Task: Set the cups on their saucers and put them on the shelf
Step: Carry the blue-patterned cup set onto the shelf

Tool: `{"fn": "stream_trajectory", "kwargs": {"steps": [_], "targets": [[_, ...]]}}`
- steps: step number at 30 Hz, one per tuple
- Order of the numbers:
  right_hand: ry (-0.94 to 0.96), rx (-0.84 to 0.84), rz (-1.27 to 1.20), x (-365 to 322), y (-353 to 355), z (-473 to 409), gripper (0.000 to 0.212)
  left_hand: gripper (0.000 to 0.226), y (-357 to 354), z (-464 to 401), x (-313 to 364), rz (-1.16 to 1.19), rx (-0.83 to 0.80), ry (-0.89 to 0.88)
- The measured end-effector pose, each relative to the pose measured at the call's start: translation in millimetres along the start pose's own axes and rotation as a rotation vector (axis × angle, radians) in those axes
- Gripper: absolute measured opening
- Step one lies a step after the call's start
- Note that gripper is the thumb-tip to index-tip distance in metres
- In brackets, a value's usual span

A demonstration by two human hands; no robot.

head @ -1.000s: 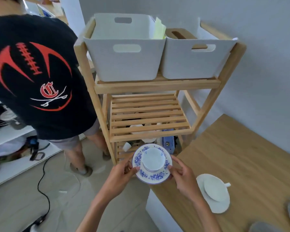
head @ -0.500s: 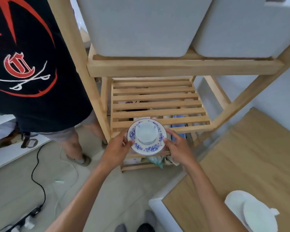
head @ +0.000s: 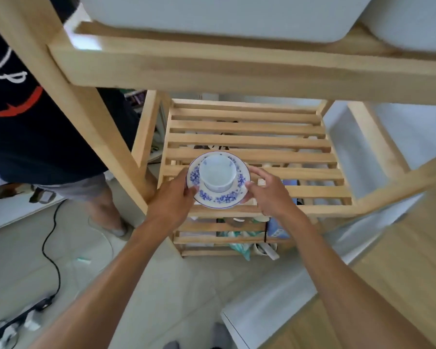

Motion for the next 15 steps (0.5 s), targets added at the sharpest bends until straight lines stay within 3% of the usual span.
{"fn": "stream_trajectory", "kwargs": {"steps": [3, 15], "targets": [[-0.013, -0.007, -0.001, 0.0, 1.6, -19.8, 0.041, 0.032, -4.6, -15.6, -1.8, -0.017, -0.001, 0.002], [0.115, 0.035, 0.135, -29.7, 3.6, -77.1, 0.044, 0.046, -7.4, -59.9, -3.8, -0.224, 0.093, 0.035]]}}
Point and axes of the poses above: each hand's wrist, its own z-axis away from the middle knuckle, its own y-axis out of the back of the hand, x = y × z, the point moved 8 cm from there along -z, towards the middle knuckle, and after that the axes turned 7 degrees about -y, right-handed, at the moved point
